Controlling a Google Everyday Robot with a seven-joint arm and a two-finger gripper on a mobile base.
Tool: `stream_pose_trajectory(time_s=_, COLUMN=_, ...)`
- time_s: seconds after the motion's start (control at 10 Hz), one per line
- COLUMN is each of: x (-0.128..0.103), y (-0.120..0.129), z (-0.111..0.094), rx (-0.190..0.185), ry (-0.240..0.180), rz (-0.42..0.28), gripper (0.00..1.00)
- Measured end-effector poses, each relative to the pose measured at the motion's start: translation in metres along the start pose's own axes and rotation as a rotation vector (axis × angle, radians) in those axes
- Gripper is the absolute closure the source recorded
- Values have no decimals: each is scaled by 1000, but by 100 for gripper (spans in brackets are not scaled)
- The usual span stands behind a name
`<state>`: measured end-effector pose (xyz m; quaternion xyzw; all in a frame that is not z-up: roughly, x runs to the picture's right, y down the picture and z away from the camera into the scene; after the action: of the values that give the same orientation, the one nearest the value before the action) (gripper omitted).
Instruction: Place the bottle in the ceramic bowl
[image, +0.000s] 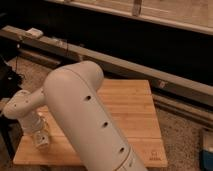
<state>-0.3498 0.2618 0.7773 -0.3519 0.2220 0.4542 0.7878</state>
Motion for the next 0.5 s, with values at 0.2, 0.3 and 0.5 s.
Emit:
stream_pose_trajectory(time_s=0.2, x=-4, y=1, z=-14, rx=-27, ry=-23, rz=-4, gripper=94)
stream_pose_trajectory(time_s=0.3, x=-7, y=3, z=-30, rx=-45, ry=-39, rz=-10, gripper=100)
stream_pose_trajectory(time_s=0.5, x=-8, y=-1, z=-69, rx=-70, ry=-58, rz=-15, gripper=100)
